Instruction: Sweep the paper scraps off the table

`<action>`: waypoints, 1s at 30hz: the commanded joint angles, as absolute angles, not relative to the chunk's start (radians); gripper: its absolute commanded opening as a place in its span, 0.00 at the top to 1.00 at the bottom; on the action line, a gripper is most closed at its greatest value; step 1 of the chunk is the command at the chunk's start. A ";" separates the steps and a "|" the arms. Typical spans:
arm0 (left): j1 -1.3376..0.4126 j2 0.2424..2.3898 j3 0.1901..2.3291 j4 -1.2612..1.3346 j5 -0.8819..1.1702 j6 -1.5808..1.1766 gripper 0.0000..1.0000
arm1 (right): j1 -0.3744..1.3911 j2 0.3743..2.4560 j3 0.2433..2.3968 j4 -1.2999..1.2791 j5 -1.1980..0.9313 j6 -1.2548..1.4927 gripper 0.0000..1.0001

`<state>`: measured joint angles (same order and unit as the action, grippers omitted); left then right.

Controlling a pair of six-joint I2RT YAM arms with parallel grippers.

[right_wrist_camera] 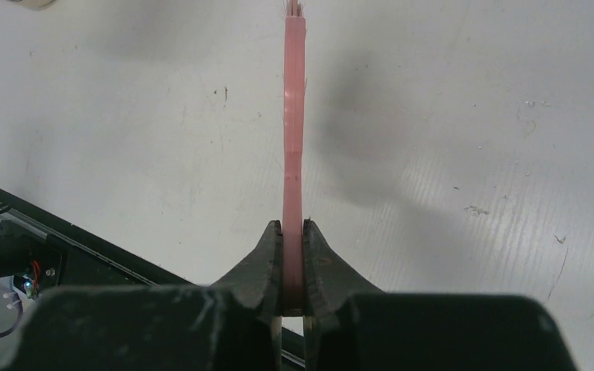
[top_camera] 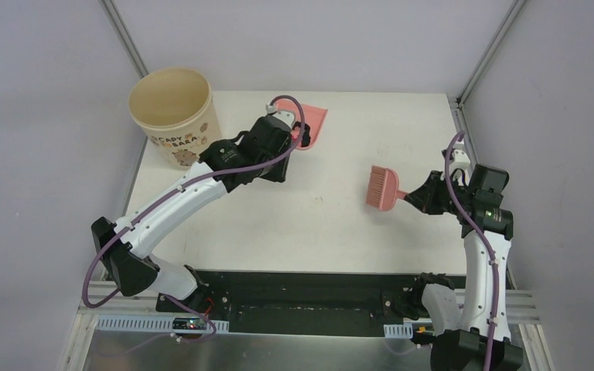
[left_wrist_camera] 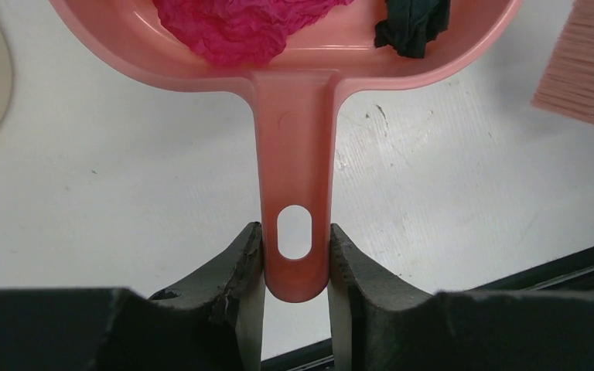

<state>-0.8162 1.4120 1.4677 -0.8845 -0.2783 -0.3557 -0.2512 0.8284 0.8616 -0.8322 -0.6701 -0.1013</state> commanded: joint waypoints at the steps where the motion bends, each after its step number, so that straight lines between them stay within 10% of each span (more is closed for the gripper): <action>1: -0.752 1.402 1.553 -0.919 -0.260 -0.308 1.00 | -0.272 0.841 0.871 -0.767 -0.734 -0.092 1.00; 30: -0.129 1.412 1.574 -0.691 0.276 -0.493 1.00 | -0.276 0.857 0.878 -0.779 -0.773 -0.111 1.00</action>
<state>-0.1764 1.4494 1.6341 -0.8413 0.0978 -0.4084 -0.2687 0.8577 0.8616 -0.8200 -0.7364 -0.0990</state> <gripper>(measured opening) 0.298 0.084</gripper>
